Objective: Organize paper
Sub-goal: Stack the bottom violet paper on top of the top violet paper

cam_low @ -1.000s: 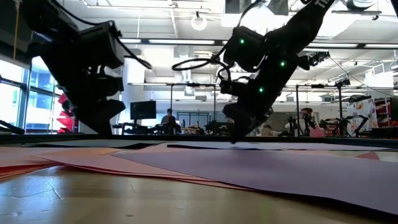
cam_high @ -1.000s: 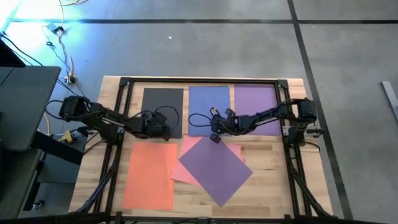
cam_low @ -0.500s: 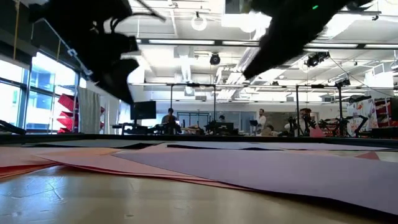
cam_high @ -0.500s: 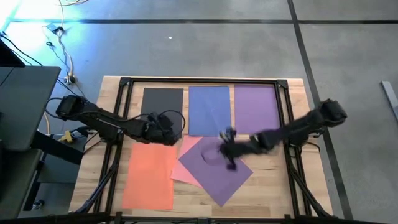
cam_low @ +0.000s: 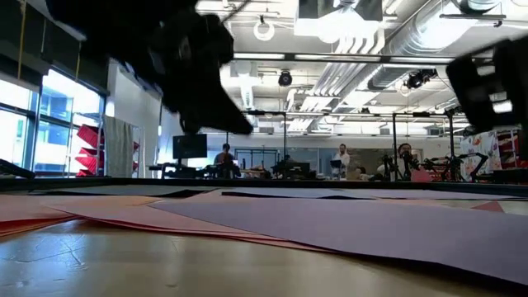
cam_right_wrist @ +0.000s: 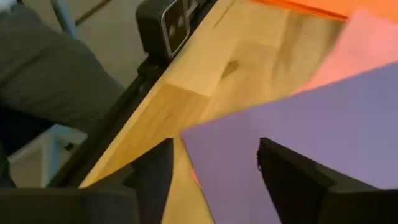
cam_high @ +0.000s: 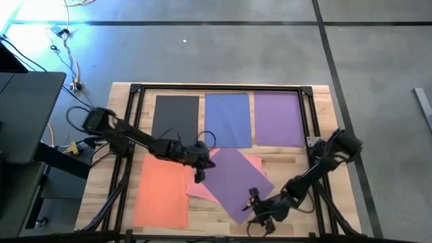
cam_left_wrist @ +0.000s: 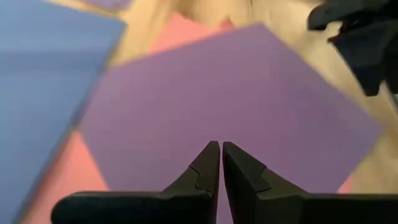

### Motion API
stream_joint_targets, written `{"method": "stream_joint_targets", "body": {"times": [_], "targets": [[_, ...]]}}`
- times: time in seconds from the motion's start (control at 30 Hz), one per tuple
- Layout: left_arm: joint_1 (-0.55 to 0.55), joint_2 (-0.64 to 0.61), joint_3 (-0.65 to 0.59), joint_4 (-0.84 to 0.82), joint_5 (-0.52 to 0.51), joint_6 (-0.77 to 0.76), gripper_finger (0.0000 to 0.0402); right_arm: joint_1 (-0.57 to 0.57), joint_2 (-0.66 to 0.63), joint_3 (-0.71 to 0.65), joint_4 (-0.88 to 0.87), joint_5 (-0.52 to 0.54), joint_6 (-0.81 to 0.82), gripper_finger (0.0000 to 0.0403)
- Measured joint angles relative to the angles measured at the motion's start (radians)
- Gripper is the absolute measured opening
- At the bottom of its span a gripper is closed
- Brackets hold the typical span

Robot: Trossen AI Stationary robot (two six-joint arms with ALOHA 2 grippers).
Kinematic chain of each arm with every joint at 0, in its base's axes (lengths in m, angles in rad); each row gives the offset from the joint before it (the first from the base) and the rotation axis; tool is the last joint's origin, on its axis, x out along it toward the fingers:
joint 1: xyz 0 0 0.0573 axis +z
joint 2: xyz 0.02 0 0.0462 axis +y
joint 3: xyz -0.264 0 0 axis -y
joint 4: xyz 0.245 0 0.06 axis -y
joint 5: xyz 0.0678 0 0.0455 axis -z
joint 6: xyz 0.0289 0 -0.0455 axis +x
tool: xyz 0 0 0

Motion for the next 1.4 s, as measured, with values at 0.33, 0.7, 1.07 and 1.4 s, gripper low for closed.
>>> {"method": "stream_joint_targets", "body": {"times": [0.33,0.7,1.07,1.4], "targets": [[0.012,0.222,0.109,0.008,0.158,0.056,0.0000,-0.006,0.118,0.089,-0.034,0.050,-0.069,0.0268],[0.012,0.239,0.125,-0.001,0.192,0.048,0.0000,-0.003,0.129,0.105,-0.063,0.057,-0.003,0.0152],[-0.023,0.161,0.150,-0.108,0.076,0.134,0.0000,0.018,0.132,0.229,-0.239,0.077,0.038,0.0006],[-0.149,-0.001,0.151,-0.125,-0.236,0.343,0.0000,0.022,0.087,0.430,-0.594,0.168,0.081,0.0000]]}}
